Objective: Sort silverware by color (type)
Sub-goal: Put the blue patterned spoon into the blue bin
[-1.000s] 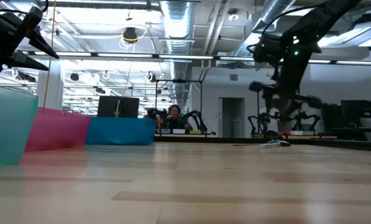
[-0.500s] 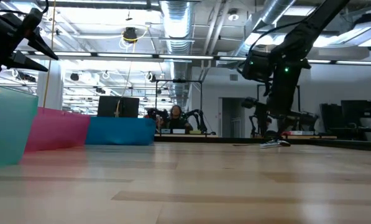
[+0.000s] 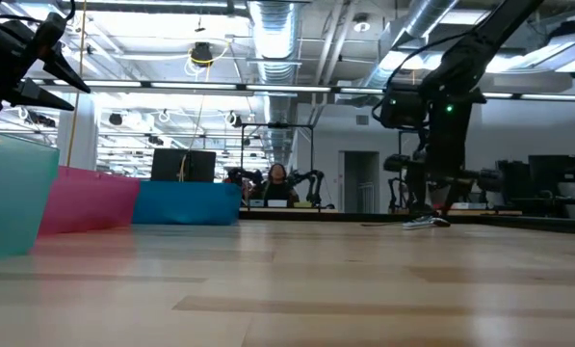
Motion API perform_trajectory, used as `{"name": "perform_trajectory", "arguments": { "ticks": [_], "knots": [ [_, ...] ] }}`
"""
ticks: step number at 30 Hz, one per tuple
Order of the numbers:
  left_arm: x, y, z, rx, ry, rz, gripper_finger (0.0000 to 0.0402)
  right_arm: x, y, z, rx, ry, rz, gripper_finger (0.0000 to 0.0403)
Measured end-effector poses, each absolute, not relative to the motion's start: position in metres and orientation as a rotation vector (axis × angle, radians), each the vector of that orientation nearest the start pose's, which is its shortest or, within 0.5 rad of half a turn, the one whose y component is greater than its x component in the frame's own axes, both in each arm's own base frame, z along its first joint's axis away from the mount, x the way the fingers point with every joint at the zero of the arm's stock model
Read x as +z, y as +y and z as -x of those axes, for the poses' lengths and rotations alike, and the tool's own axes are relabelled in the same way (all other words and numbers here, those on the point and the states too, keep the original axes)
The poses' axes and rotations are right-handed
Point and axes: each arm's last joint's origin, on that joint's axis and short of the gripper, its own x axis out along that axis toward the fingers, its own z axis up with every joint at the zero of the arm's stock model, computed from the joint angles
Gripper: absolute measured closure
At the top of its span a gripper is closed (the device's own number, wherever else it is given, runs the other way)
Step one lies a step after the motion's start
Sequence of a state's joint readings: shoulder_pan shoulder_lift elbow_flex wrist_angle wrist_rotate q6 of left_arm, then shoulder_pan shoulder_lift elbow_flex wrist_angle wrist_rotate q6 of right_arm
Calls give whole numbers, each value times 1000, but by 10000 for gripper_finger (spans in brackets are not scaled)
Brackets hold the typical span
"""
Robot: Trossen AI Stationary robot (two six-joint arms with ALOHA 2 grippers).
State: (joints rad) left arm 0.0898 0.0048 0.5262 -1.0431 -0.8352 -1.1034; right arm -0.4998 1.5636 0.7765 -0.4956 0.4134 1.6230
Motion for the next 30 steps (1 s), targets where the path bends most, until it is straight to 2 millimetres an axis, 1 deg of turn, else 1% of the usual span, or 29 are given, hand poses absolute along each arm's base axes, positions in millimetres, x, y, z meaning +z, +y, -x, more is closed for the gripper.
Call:
{"name": "perform_trajectory", "arguments": {
  "ticks": [6, 9, 13, 20, 22, 27, 30],
  "knots": [
    [235, 23, -12, 1065, -48, 804, 207, 129, -139, -231, -1659, 379, -1330, 214],
    [235, 23, -12, 1062, -46, 805, 207, 124, -138, -232, -1701, 365, -1353, 227],
    [235, 22, -12, 1056, -41, 809, 207, 122, -135, -233, -1703, 384, -1337, 267],
    [235, 23, -12, 1062, -46, 806, 207, 121, -134, -231, -1706, 431, -1324, 354],
    [235, 23, -12, 1062, -46, 806, 207, 121, -132, -231, -1696, 447, -1309, 371],
    [235, 23, -12, 1062, -46, 806, 207, 120, -129, -232, -1689, 474, -1291, 373],
    [235, 23, -12, 1062, -46, 806, 207, 120, -128, -231, -1691, 490, -1282, 360]
  ]
}}
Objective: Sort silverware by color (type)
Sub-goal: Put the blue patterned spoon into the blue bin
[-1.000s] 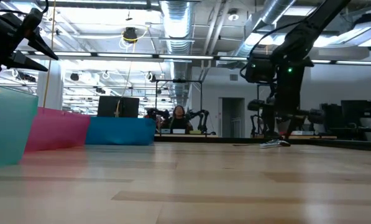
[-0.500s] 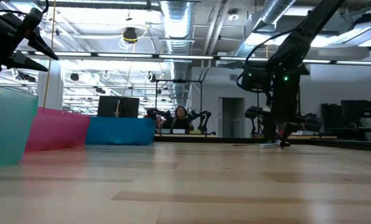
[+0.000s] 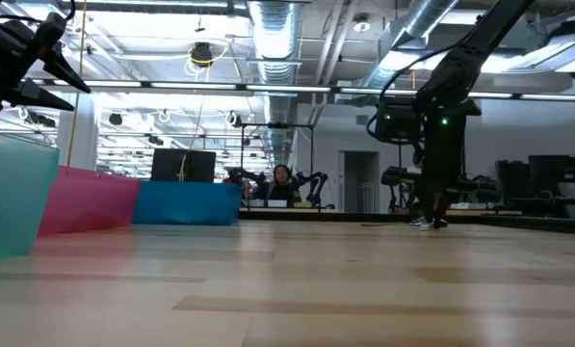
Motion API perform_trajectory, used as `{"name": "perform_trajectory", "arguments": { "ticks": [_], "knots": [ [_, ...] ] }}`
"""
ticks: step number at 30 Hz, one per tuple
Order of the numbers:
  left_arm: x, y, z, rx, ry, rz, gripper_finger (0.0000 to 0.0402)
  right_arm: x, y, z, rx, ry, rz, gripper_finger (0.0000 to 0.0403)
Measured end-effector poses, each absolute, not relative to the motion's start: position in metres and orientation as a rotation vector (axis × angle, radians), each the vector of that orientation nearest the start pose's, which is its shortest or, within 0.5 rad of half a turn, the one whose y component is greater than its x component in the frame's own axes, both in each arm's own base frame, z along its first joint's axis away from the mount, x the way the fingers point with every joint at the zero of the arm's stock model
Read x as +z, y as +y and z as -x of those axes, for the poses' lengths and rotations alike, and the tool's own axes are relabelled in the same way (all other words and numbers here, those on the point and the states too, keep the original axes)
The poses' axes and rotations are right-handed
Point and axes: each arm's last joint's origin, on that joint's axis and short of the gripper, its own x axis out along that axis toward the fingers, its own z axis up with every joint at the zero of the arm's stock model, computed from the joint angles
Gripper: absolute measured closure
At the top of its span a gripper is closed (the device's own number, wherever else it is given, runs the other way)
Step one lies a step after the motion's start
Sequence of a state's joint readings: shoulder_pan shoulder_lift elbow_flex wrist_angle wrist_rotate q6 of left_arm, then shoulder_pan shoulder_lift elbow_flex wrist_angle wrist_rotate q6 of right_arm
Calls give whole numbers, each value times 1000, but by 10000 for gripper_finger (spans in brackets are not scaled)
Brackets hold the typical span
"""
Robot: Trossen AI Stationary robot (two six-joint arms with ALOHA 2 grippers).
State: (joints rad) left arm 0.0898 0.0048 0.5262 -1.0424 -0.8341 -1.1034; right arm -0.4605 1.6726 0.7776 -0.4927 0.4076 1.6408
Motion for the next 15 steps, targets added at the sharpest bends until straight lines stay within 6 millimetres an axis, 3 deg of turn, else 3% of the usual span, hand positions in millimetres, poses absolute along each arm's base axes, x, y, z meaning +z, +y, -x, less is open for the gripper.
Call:
{"name": "perform_trajectory", "arguments": {
  "ticks": [15],
  "knots": [
    [235, 23, -12, 1062, -46, 806, 207, 123, -108, -241, -1584, 563, -1206, 369]
  ]
}}
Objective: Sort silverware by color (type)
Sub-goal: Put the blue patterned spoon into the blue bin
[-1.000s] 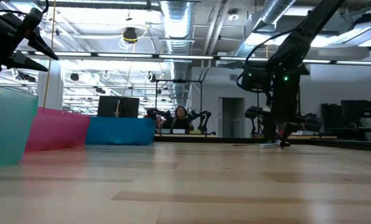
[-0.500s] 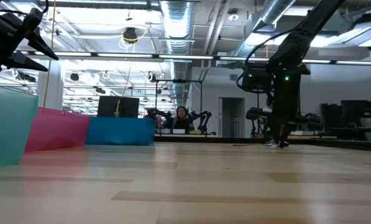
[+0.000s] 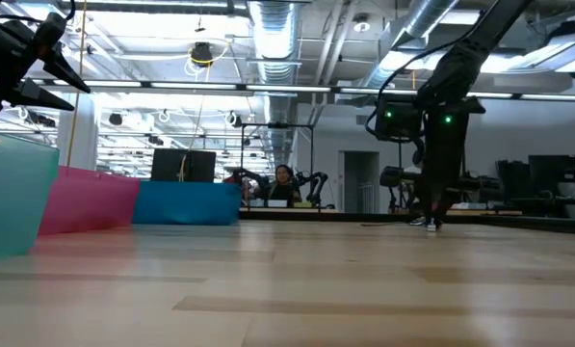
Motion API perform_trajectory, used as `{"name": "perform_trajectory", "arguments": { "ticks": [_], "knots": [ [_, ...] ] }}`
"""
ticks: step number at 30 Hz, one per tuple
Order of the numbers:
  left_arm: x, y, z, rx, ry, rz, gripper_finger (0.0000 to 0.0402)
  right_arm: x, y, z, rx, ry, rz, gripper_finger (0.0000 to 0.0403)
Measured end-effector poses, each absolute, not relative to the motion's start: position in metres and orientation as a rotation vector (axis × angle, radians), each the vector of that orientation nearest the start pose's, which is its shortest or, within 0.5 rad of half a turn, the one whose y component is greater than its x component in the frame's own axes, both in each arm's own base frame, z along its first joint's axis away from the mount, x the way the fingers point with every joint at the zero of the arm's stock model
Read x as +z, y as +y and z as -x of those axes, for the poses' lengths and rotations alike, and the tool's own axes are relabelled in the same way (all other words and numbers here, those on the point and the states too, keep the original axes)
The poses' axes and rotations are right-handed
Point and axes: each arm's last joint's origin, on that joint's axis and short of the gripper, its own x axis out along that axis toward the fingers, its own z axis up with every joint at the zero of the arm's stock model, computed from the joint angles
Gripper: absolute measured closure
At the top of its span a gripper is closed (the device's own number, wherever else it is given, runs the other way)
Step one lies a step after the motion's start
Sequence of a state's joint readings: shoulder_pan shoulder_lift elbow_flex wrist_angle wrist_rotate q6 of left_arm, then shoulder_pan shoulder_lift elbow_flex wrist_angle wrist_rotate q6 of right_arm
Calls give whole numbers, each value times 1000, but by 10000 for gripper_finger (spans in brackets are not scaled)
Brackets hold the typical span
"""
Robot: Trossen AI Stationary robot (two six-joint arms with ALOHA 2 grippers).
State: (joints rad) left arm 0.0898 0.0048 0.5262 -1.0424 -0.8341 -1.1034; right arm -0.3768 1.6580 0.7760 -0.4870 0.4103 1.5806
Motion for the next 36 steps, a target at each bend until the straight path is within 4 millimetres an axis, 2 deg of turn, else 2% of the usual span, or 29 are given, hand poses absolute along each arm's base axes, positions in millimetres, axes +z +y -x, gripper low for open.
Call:
{"name": "perform_trajectory", "arguments": {
  "ticks": [12, 22, 25, 32, 36],
  "knots": [
    [235, 23, -12, 1062, -47, 806, 207, 135, -72, -260, -1332, 598, -1245, 370],
    [235, 23, -12, 1062, -47, 806, 207, 143, -34, -285, -1086, 514, -1220, 371],
    [235, 23, -12, 1062, -47, 806, 207, 148, -26, -292, -996, 486, -1167, 371],
    [235, 23, -12, 1062, -47, 806, 207, 160, -18, -307, -825, 374, -1110, 371],
    [235, 23, -12, 1062, -46, 806, 207, 172, -19, -316, -705, 290, -1011, 371]
  ]
}}
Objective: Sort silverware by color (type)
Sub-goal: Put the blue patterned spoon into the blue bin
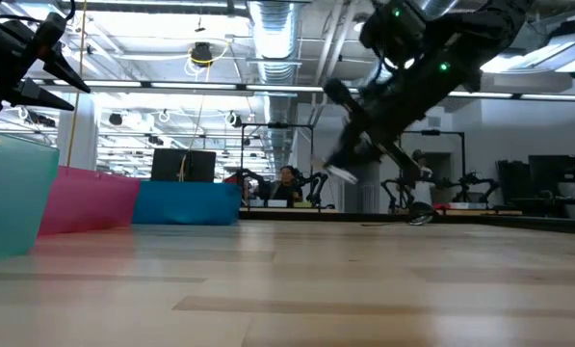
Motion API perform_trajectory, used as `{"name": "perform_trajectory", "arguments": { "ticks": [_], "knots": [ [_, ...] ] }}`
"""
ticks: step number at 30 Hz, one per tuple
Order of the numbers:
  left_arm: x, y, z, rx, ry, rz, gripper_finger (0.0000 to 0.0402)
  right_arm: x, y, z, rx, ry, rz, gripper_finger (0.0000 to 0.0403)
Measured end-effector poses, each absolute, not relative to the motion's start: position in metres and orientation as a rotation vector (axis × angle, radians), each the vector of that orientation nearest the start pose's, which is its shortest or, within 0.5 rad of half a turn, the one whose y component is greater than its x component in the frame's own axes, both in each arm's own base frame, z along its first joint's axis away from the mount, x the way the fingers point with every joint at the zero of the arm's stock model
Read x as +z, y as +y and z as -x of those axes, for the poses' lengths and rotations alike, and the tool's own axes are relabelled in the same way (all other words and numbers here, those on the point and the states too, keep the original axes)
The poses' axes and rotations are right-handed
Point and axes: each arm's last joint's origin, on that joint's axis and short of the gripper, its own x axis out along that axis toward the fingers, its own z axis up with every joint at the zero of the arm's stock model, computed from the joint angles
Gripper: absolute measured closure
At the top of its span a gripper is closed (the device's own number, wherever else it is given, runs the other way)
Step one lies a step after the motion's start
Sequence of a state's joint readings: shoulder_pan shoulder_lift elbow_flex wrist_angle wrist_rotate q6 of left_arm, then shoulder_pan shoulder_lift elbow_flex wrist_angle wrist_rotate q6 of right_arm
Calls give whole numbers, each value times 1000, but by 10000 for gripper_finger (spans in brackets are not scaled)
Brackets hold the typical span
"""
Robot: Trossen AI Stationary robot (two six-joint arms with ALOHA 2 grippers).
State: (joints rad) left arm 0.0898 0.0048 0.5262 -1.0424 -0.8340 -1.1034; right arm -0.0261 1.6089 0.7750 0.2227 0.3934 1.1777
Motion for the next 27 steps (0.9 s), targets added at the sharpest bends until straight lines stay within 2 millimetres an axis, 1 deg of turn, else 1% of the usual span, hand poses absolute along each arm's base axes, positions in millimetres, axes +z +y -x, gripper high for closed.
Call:
{"name": "perform_trajectory", "arguments": {
  "ticks": [3, 7, 11, 18, 27],
  "knots": [
    [235, 23, -12, 1062, -46, 806, 207, 180, -21, -321, -652, 226, -983, 371],
    [235, 23, -12, 1062, -46, 806, 207, 183, -25, -322, -643, 183, -991, 371],
    [235, 23, -12, 1061, -45, 806, 207, 184, -25, -323, -638, 182, -958, 371],
    [235, 23, -12, 1059, -44, 807, 207, 191, -22, -326, -577, 136, -906, 371],
    [235, 23, -12, 1057, -42, 808, 207, 192, -23, -326, -573, 131, -897, 370]
  ]
}}
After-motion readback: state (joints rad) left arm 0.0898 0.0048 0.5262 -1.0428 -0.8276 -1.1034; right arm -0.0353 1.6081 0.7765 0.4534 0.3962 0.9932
